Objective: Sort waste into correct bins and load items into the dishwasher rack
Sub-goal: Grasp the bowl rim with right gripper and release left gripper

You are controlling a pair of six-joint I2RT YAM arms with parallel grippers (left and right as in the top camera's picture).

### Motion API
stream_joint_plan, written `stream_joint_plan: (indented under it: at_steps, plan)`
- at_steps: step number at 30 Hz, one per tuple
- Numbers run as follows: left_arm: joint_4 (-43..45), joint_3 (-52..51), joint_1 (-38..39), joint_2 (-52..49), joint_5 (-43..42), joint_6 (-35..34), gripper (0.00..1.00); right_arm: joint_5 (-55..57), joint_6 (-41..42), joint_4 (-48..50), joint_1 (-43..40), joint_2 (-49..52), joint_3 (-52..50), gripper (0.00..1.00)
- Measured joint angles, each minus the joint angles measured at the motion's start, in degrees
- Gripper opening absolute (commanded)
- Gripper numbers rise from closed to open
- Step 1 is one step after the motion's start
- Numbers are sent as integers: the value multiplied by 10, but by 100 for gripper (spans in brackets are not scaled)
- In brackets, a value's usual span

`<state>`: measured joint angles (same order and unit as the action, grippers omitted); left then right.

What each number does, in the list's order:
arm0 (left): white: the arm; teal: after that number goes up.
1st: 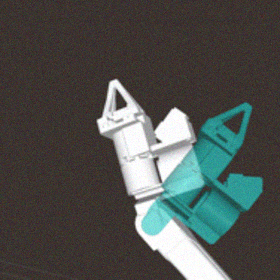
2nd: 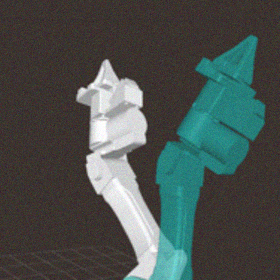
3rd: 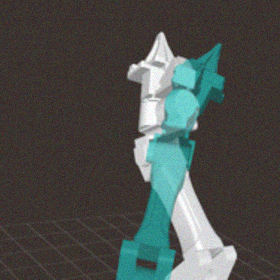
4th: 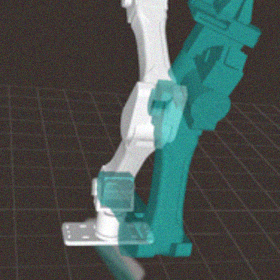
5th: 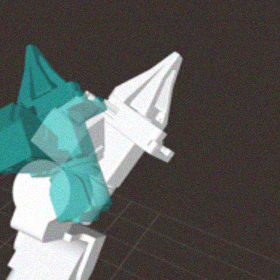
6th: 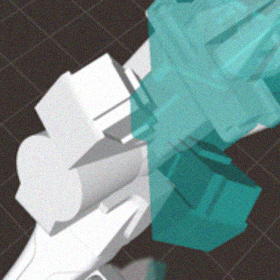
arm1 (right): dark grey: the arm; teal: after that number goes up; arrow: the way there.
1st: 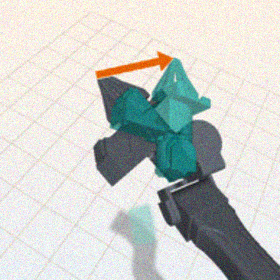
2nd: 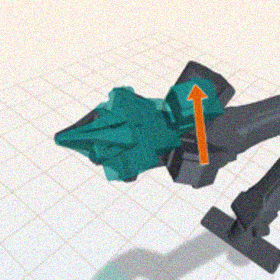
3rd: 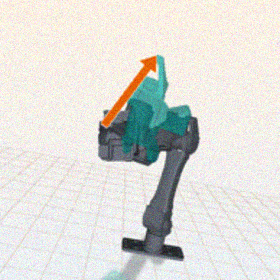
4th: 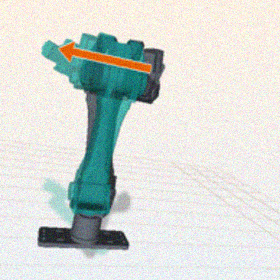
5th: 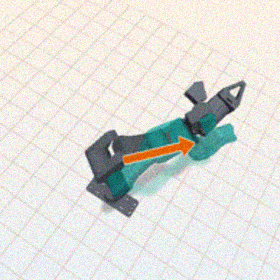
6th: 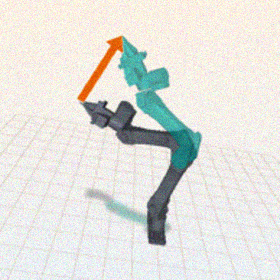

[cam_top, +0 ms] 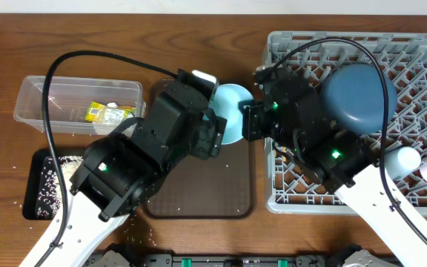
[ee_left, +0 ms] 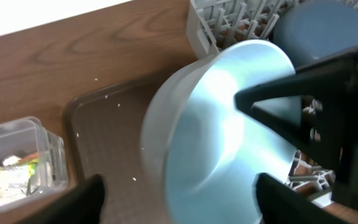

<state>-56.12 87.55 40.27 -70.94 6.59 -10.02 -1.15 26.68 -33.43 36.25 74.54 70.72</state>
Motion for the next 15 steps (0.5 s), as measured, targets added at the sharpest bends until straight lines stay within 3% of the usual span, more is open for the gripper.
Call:
stream_joint_plan:
  at_steps: [7,15]
  plan:
    - [2,0,0,13,17,36,98,116,17,-57,0,0,0,1]
    - [-3,6,-45,125,103,39,98,327,33,-212,0,1,49,1]
